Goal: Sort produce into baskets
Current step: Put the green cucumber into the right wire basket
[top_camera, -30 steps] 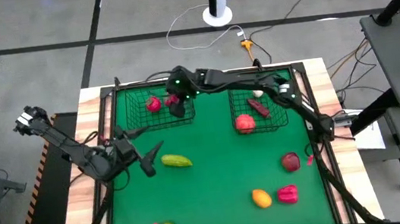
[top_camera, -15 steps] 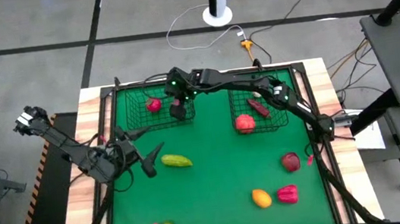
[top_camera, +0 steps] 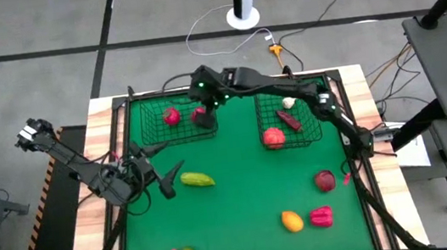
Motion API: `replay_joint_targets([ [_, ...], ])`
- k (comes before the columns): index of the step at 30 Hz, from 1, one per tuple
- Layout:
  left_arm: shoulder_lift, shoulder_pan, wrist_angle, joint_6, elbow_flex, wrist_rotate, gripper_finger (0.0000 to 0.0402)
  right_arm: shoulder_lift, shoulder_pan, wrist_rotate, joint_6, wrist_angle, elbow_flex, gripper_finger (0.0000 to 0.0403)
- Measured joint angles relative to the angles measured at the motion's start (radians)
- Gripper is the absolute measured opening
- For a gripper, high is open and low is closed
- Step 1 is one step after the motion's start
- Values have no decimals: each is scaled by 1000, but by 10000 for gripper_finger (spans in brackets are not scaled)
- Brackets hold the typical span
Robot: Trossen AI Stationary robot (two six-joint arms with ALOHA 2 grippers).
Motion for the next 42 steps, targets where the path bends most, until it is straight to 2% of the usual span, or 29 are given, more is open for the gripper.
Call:
replay_joint_targets([
  [2, 0, 0, 0, -27, 0, 24, 326, -34, 26, 0, 6, -36, -1, 364],
  [6, 1, 0, -1, -70, 0, 217, 326, -106, 102, 8, 8, -84, -26, 364],
  [9, 18, 0, -5, -126, 0, 298, 326, -177, 172, 23, 19, -82, -82, 364],
  [13, 64, -1, -14, -185, 0, 365, 326, -290, 286, 148, 49, -47, -220, 364],
  [18, 142, -1, -45, -207, 17, 423, 326, -461, 438, 306, 129, 111, -487, 364],
  [21, 185, 0, -143, -214, 61, 446, 326, -546, 520, 370, 186, 217, -645, 364],
  [27, 286, 1, -500, -272, 207, 537, 326, -678, 640, 541, 329, 301, -854, 364],
  [32, 393, 21, -708, -316, 284, 546, 324, -728, 693, 655, 408, 314, -955, 364],
  [35, 451, 51, -713, -316, 291, 557, 323, -746, 704, 663, 411, 359, -994, 364],
  [42, 556, 176, -715, -298, 271, 684, 323, -752, 705, 662, 412, 396, -1019, 364],
])
